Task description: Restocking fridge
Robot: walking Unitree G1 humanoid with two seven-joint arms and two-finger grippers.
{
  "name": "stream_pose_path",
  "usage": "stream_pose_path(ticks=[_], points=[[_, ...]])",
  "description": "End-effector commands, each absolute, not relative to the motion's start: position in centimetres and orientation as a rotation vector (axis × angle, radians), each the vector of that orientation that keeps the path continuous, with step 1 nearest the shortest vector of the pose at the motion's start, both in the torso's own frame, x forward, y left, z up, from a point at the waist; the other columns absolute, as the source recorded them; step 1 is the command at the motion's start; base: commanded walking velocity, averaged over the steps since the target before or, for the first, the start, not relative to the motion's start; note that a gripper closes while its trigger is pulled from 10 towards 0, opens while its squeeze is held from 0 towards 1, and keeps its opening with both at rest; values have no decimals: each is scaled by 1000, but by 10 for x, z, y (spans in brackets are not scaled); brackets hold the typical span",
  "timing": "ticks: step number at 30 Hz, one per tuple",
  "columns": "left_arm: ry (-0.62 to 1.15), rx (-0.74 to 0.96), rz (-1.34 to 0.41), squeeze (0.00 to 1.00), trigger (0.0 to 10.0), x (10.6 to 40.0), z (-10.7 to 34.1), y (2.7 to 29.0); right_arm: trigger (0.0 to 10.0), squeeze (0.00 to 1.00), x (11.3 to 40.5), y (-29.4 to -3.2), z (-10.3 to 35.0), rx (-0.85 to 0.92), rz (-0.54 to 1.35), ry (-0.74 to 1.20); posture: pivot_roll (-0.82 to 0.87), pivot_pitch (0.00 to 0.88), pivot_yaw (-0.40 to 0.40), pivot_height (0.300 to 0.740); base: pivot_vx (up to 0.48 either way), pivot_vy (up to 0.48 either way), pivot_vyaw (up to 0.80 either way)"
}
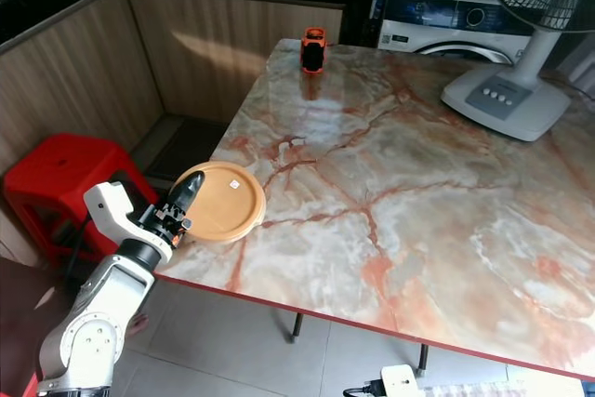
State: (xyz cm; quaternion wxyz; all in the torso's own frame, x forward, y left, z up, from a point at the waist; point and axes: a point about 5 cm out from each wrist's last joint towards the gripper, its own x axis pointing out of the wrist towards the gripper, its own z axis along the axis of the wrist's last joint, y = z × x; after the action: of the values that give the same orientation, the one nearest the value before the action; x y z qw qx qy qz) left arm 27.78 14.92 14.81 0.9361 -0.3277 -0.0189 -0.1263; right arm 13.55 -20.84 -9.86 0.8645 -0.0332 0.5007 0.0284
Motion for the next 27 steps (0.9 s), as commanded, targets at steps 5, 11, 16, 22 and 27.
stream_pose_path(ticks=[5, 11, 16, 22, 27], points=[[-77, -659, -263, 0, 10000, 278, 158, 150, 10000, 0, 134, -210, -99, -60, 48, 1055, 29, 47, 3, 740, 0, 195, 0], [-80, -658, -262, 0, 10000, 279, 158, 150, 10000, 0, 134, -211, -99, -64, 58, 1055, 30, 48, 1, 740, 0, 161, 0], [-86, -660, -264, 0, 10000, 279, 160, 150, 10000, 0, 134, -211, -99, -61, 56, 1054, 28, 52, -1, 740, 0, 241, 0], [-86, -662, -263, 0, 10000, 279, 160, 150, 10000, 0, 134, -212, -99, -61, 56, 1053, 30, 54, -3, 740, 0, 243, 0], [-89, -662, -263, 0, 10000, 279, 160, 150, 10000, 0, 134, -212, -98, -62, 58, 1053, 30, 53, -4, 740, 0, 193, 0]])
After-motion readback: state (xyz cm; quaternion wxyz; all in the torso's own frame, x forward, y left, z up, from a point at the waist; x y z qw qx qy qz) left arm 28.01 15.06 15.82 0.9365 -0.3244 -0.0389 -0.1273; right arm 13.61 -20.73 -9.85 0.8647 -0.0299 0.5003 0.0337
